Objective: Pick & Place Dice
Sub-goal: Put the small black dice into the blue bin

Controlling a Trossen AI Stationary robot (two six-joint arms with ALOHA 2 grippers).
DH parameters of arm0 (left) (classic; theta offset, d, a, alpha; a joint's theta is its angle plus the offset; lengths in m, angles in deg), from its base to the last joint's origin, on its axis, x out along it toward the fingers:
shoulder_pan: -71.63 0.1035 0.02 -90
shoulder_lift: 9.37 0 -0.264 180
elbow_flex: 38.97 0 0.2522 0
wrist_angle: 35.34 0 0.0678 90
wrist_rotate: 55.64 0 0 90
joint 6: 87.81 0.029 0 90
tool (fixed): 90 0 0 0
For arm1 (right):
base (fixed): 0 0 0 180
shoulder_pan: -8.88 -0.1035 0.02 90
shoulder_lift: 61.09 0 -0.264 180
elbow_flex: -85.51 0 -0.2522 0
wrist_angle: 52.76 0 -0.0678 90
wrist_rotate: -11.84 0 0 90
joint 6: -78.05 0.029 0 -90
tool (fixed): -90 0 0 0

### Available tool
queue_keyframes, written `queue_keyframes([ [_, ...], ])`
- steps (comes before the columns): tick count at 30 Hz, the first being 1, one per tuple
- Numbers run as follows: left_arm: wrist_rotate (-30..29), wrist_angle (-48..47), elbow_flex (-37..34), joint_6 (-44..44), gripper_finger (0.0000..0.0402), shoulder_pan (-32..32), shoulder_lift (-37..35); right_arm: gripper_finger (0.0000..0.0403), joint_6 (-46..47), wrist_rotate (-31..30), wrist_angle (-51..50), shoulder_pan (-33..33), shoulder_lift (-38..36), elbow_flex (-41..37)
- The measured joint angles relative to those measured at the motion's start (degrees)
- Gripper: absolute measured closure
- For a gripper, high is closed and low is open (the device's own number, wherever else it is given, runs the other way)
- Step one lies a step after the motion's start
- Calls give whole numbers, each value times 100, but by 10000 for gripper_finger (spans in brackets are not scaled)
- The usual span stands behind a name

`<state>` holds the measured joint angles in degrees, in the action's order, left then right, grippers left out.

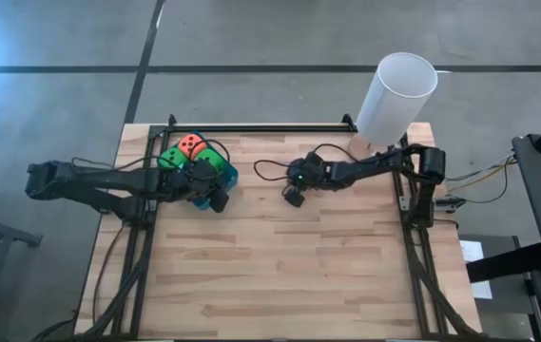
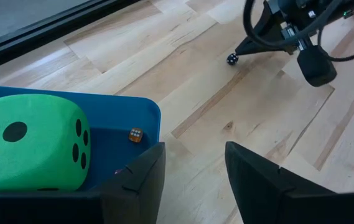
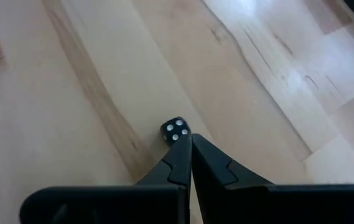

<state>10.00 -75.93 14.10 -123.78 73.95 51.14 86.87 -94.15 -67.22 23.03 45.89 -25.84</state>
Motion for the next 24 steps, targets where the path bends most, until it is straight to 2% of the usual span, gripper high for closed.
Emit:
queue_keyframes([
  [10, 0, -2, 0, -2, 224, 0, 0, 394, -47, -239, 17, 69, 0, 0],
  [24, 2, -1, 0, -4, 219, 0, 0, 394, -147, -176, 316, 197, 2, -69],
])
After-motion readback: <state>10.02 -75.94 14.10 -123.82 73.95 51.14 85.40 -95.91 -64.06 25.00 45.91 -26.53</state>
